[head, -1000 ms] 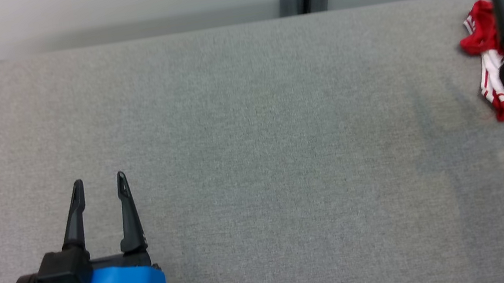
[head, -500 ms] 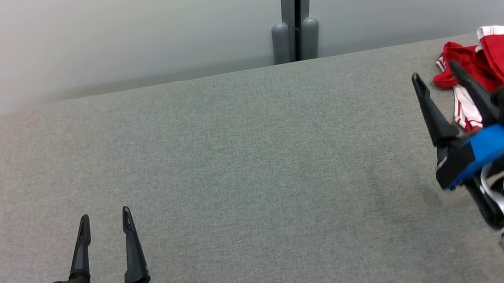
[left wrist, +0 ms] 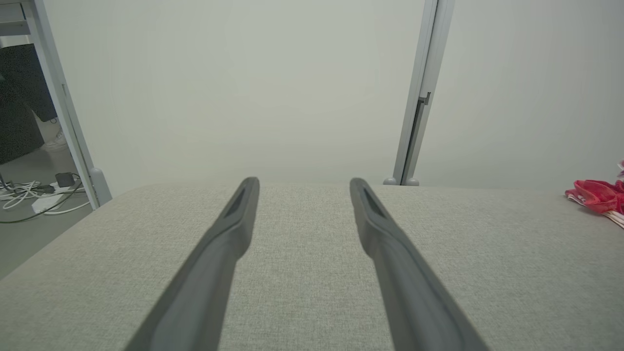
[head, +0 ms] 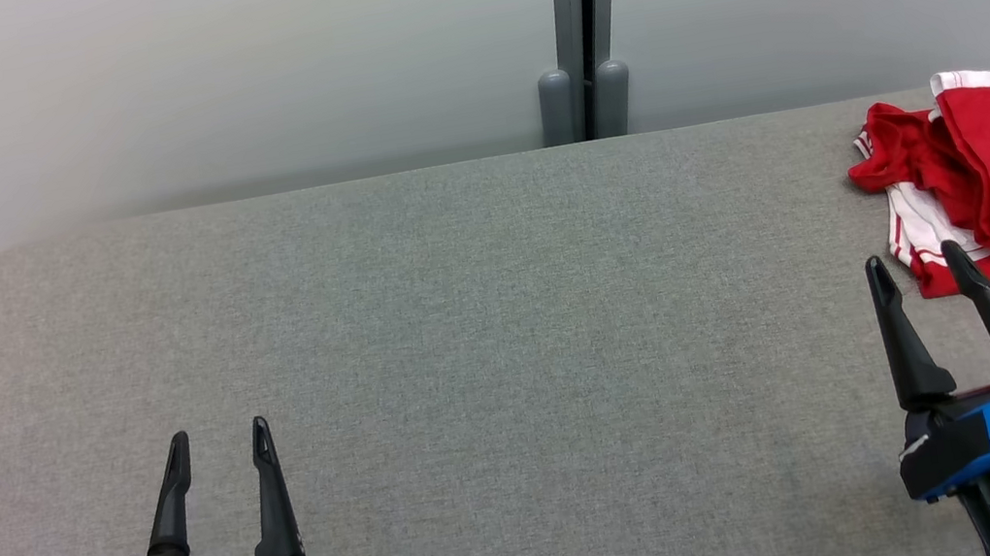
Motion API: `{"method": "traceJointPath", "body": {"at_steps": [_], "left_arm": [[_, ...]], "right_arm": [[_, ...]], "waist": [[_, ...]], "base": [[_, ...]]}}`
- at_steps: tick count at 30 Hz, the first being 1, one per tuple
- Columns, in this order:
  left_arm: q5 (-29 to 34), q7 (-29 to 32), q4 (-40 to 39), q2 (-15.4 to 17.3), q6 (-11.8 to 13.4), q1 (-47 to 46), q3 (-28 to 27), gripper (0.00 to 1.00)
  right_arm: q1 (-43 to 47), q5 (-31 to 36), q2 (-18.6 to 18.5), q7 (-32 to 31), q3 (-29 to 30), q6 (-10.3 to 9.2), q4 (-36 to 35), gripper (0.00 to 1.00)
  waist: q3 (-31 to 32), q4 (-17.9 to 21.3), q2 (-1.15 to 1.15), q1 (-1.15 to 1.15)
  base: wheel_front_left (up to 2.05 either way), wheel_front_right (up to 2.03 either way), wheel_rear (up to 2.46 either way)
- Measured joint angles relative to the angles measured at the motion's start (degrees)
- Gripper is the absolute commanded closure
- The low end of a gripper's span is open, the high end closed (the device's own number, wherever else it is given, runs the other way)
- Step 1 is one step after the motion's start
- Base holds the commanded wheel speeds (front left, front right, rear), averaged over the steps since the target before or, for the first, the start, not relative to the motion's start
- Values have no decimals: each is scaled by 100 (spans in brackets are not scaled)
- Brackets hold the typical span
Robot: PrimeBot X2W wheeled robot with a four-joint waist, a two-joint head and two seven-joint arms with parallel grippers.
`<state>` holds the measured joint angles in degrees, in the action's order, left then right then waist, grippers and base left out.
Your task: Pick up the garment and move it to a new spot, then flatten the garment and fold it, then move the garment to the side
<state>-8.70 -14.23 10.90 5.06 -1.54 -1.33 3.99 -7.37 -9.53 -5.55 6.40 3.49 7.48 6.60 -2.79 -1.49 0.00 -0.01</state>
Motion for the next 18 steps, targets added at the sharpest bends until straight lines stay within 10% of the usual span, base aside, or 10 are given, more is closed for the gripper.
{"method": "traceJointPath", "body": {"at_steps": [18], "left_arm": [[-90, 32, -57, 20, 153, 30, 32, 0]], "right_arm": [[783, 170, 253, -378, 324, 0, -926, 0]], "waist": [[71, -72, 0, 1]], "base": [[0, 0, 0]]}}
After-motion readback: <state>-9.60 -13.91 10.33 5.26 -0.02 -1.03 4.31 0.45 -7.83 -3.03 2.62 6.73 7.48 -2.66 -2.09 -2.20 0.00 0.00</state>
